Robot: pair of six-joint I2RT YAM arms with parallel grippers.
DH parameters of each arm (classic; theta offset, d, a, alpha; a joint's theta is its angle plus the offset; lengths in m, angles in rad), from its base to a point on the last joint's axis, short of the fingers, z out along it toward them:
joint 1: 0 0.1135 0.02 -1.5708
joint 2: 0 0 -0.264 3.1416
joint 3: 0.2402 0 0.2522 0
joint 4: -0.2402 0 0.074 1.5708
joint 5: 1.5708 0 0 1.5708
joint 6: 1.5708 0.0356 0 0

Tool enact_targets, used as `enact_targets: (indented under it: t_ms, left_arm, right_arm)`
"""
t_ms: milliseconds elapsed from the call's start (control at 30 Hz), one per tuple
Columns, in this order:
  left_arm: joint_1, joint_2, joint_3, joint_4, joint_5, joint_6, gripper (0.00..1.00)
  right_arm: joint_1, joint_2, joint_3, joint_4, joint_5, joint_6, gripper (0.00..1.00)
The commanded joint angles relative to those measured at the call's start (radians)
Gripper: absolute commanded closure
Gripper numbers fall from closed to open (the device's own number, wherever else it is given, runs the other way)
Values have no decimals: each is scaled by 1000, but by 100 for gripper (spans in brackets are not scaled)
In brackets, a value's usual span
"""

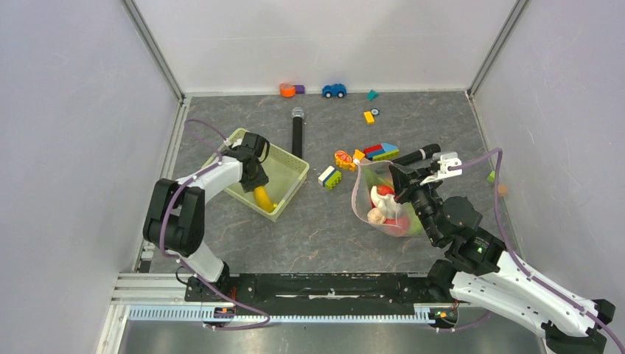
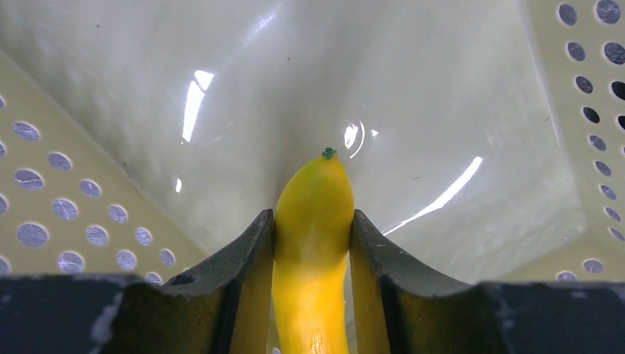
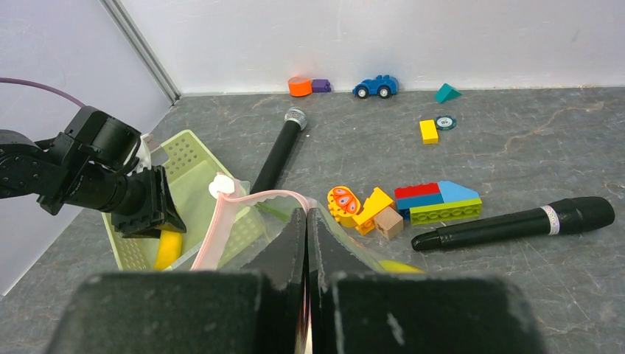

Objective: Place the food in the zip-top bag and seal the zipper
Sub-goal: Pick up the fake fruit from the bin.

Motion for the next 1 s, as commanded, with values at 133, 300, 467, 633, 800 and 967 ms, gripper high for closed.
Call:
enact_targets:
  t_ms: [133,300,467,633,800,967]
  left_arm:
    - [-11,-37,2,0,-2,-23,76]
    - [-13,-126,49,-24,-62,-26,98]
    - [-62,-363,51,76,-142,-13,98]
    - [-166,-553,91,95,-236,-35,98]
    - [-388,-618,120,226,-250,-30,98]
    - [-635,-558,160,415,-327,28,98]
  right_arm:
    - [0,-18,22,61,7,-9,100]
    - [0,-18,22,61,3,-9,100]
    - [1,-21,23,61,-23,-9,100]
    - [0,-14,25,65,-59,-3,100]
    - [1,0,25,74,-100,5,100]
    - [-1,-4,23,77,-117,17,100]
